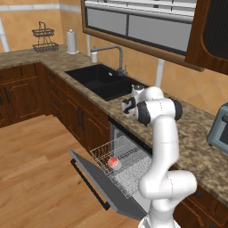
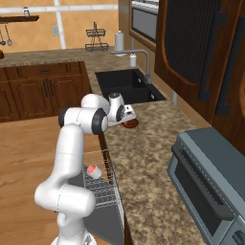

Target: Pick up the cup and bowl from the counter, place them in the dishwasher, and close the dishwasher door.

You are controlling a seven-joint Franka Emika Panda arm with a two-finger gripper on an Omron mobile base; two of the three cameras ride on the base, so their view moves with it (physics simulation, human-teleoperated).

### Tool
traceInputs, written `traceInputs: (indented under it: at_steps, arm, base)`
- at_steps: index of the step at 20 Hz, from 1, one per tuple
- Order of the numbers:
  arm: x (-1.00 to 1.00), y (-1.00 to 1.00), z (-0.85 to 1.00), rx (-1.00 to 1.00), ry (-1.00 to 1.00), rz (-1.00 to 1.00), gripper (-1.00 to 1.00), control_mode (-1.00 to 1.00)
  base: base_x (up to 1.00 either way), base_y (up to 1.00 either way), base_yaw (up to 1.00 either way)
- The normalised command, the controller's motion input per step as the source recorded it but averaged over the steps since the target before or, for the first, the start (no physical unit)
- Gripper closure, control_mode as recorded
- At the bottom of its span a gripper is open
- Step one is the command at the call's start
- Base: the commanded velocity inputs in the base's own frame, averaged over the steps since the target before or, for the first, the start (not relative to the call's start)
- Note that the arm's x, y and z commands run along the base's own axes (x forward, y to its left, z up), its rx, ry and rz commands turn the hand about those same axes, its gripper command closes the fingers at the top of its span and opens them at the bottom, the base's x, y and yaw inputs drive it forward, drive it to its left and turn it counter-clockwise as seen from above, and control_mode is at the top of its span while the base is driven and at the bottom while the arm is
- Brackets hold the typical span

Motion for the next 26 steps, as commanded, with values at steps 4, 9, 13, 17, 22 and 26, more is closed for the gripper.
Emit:
traceInputs:
  at_steps: [4,9,13,17,22,26]
  arm:
    - [-0.22,0.04,0.0,0.0,0.0,0.0,1.0,-1.0]
    - [-0.76,0.53,0.02,0.03,0.0,-0.05,1.0,-1.0]
    - [-0.88,0.86,0.02,0.0,0.01,-0.03,1.0,-1.0]
    - [-1.0,1.0,0.0,0.0,0.0,0.0,1.0,-1.0]
    - [-1.0,0.84,-0.04,0.0,0.15,0.0,1.0,-1.0]
    - [-0.78,0.4,-0.49,0.02,0.1,-0.01,1.0,-1.0]
  base:
    - [0.0,0.0,0.0]
    - [0.0,0.0,0.0]
    - [0.0,0.0,0.0]
    - [0.0,0.0,0.0]
    - [0.0,0.0,0.0]
    - [0.0,0.0,0.0]
